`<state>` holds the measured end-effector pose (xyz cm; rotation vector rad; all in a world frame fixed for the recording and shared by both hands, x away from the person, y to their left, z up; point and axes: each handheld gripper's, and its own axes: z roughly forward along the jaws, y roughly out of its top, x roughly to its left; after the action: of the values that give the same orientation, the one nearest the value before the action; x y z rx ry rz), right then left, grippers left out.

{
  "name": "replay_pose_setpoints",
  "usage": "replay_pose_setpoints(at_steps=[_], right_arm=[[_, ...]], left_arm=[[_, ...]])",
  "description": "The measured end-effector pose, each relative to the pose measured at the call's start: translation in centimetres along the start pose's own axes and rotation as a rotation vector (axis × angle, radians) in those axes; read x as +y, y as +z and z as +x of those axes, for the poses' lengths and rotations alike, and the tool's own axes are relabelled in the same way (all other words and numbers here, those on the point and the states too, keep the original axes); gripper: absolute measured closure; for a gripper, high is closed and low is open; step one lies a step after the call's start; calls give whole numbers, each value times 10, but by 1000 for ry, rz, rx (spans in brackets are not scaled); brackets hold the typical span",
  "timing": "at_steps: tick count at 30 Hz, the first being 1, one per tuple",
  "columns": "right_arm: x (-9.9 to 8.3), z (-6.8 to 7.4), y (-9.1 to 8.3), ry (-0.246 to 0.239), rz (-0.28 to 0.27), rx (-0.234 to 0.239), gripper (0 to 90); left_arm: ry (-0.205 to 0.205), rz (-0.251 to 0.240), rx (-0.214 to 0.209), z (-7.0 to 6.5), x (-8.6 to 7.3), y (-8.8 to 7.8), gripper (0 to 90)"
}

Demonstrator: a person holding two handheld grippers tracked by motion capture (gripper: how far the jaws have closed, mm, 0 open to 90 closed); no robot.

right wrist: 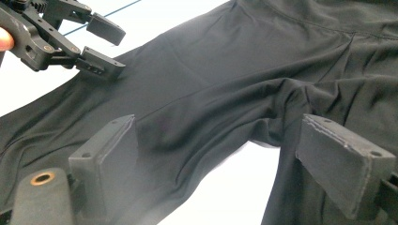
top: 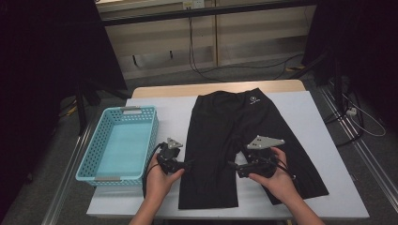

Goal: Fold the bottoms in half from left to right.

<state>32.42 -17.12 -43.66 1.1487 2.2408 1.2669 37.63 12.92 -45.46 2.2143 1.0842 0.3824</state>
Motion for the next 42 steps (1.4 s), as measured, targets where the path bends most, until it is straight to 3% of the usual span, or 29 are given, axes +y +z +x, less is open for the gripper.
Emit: replay_pose_setpoints(at_steps=[2,8,14,20,24,29,34,42], right_arm=[[0,0,1,1,4,2,130],[0,1,0,9,1,10,143],[0,3,3,2,5,10,143],[-1,2,4,6,11,9,143],[-2,0,2,11,6,1,143],[-3,-3,-2,17,2,-12,142],[-4,-6,-3,28,-1,-20,142],[-4,-11,-6,49,-12,-49,141]], left_arm=[[-17,-10,5,-3,-1,0,295],[-16,-31,-5,-15,-2,-2,516],[-40,-14,-37,-18,1,-3,728],[-88,-23,-77,-21,2,-1,862],[-116,-30,-100,-22,5,-1,885],[-111,-53,-131,-26,8,-6,887],[-145,-64,-167,-25,11,-6,889],[-147,-97,-216,-28,14,-11,890]])
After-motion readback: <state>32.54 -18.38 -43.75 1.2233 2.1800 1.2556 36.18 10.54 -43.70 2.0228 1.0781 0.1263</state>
